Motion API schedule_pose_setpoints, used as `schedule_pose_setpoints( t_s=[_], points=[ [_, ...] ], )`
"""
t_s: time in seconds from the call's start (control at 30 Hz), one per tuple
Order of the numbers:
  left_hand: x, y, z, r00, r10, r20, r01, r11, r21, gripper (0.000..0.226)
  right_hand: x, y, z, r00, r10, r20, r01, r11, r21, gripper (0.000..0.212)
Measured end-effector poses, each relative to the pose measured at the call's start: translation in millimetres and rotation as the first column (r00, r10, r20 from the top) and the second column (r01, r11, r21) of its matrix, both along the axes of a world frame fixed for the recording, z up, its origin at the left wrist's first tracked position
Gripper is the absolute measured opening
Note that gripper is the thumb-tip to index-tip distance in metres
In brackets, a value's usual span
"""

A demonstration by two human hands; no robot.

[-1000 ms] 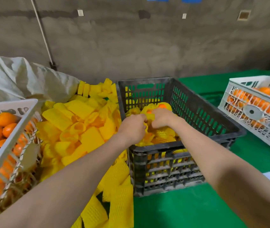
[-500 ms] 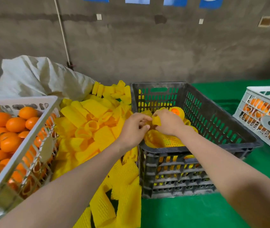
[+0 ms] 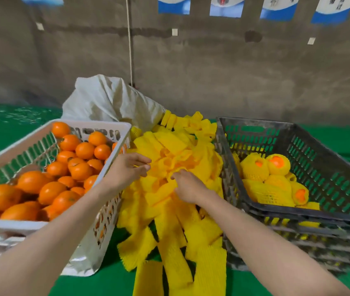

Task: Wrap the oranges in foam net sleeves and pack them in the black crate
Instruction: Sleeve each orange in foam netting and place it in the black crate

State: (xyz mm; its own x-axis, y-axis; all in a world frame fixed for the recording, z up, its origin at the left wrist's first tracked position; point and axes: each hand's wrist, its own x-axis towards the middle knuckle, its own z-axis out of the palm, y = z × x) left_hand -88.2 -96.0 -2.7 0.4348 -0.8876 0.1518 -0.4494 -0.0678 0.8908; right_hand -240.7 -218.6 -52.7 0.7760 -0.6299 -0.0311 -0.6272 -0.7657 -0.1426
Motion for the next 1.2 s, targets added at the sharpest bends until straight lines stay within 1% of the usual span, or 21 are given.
schedule_pose_setpoints(
  t_s=[0.07,0.13,0.17,0.23,0.3,0.37,0.4,0.47,0.53,0.6,0.67,0.73,0.77,0.83,0.93,0.97,1.03,1.07,1.13,1.17,1.2],
  points=[
    [11,15,-5,1.0,0.028,-0.009,-0.027,0.999,0.02,0.013,7,-7,-30,0.972,-0.007,-0.235,0.022,0.998,0.06,0.049],
    [22,28,-10,0.999,0.043,-0.007,-0.043,0.999,0.029,0.01,11,-13,-53,0.919,-0.02,-0.394,0.056,0.995,0.079,0.055],
    [27,34,-12,0.999,0.05,-0.018,-0.05,0.998,0.027,0.011,13,-15,-60,0.9,-0.035,-0.435,0.075,0.994,0.076,0.057],
    [35,42,-15,0.996,0.071,-0.046,-0.07,0.997,0.019,0.011,18,-17,-68,0.9,-0.087,-0.426,0.113,0.993,0.035,0.057],
    [38,48,-17,0.993,0.08,-0.087,-0.08,0.997,0.005,0.011,23,-16,-65,0.943,-0.154,-0.296,0.142,0.988,-0.064,0.045],
    [39,50,-16,0.992,0.07,-0.101,-0.071,0.997,-0.007,0.01,29,-13,-53,0.974,-0.218,-0.06,0.206,0.965,-0.163,0.029],
    [38,50,-16,0.994,0.059,-0.087,-0.06,0.998,-0.004,0.011,31,-11,-42,0.963,-0.251,0.096,0.263,0.952,-0.156,0.023],
    [36,46,-17,0.997,0.048,-0.063,-0.047,0.999,0.021,0.016,37,-4,-18,0.847,-0.291,0.445,0.341,0.94,-0.034,0.015],
    [36,38,-17,0.996,0.069,-0.062,-0.066,0.997,0.041,0.03,42,6,9,0.661,-0.293,0.691,0.258,0.953,0.158,0.019],
    [36,31,-15,0.98,0.1,-0.173,-0.094,0.995,0.045,0.05,48,21,33,0.511,-0.351,0.785,0.052,0.924,0.379,0.029],
    [40,25,-11,0.895,0.078,-0.439,-0.064,0.997,0.048,0.06,51,37,49,0.454,-0.43,0.78,-0.144,0.829,0.541,0.031],
    [45,22,-10,0.782,-0.012,-0.623,0.006,1.0,-0.012,0.048,52,49,54,0.462,-0.452,0.764,-0.222,0.775,0.592,0.027],
    [47,23,-10,0.786,-0.06,-0.615,0.026,0.998,-0.063,0.036,52,52,55,0.482,-0.433,0.762,-0.217,0.783,0.582,0.025],
    [51,26,-9,0.876,-0.083,-0.475,0.014,0.989,-0.148,0.016,52,57,58,0.549,-0.386,0.742,-0.186,0.809,0.558,0.031],
    [59,30,-6,0.952,-0.108,-0.285,0.05,0.978,-0.202,0.011,59,59,68,0.665,-0.252,0.703,-0.209,0.841,0.499,0.053],
    [61,32,-4,0.958,-0.143,-0.247,0.095,0.976,-0.197,0.01,64,61,71,0.697,-0.163,0.698,-0.24,0.865,0.441,0.054],
    [68,38,-1,0.961,-0.177,-0.21,0.145,0.976,-0.162,0.011,77,67,75,0.729,-0.025,0.684,-0.283,0.899,0.334,0.042],
    [76,40,-2,0.955,-0.162,-0.247,0.123,0.978,-0.166,0.013,84,69,75,0.728,-0.003,0.686,-0.274,0.915,0.295,0.034],
    [101,50,-1,0.951,-0.002,-0.309,-0.046,0.988,-0.148,0.015,95,71,73,0.71,-0.037,0.703,-0.21,0.942,0.262,0.025],
    [116,58,-1,0.964,0.107,-0.243,-0.134,0.986,-0.097,0.016,98,71,72,0.696,-0.072,0.715,-0.177,0.947,0.268,0.025],
    [133,66,-5,0.977,0.181,-0.111,-0.182,0.983,0.0,0.02,101,70,71,0.68,-0.102,0.726,-0.159,0.946,0.282,0.025]
  ],
)
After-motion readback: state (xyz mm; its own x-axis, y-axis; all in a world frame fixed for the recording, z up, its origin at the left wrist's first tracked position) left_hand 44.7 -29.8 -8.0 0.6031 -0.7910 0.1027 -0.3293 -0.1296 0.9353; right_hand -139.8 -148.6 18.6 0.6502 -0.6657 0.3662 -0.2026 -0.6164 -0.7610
